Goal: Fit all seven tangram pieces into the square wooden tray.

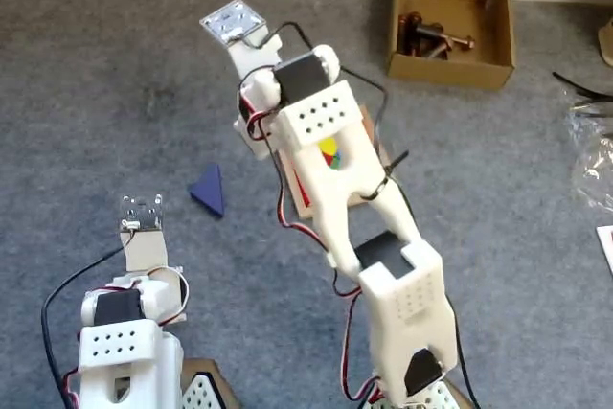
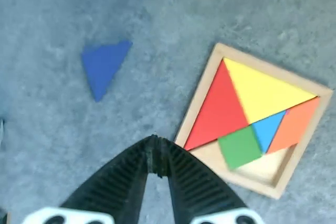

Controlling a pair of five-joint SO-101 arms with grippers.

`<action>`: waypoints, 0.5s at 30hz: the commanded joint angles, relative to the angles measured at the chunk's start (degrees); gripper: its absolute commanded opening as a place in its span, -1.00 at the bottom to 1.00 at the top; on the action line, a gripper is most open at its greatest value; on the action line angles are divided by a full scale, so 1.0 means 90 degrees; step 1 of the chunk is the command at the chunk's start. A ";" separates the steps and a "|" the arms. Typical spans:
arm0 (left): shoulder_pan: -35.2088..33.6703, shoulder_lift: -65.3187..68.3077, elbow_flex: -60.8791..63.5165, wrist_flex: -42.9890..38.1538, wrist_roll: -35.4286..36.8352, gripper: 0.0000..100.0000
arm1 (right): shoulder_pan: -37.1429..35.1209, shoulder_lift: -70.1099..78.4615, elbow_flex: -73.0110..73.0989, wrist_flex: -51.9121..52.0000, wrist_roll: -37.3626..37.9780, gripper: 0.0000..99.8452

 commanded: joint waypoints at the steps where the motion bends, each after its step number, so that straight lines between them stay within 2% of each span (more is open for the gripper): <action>1: -0.0142 -0.0024 -0.0005 0.0068 0.0059 -0.99 | -0.0288 -0.0659 0.0444 0.0093 -0.0078 -0.99; 7: -0.0142 -0.0024 -0.0005 0.0068 0.0059 -0.99 | -0.0806 -0.0337 0.0747 -0.0161 -0.0274 -0.98; 11: -0.0142 -0.0024 -0.0005 0.0068 0.0059 -0.99 | -0.1060 0.0093 0.0747 -0.0611 -0.1602 -0.98; 15: -0.0142 -0.0024 -0.0005 0.0068 0.0059 -0.99 | -0.1148 0.0259 0.0747 -0.1070 -0.2325 -0.98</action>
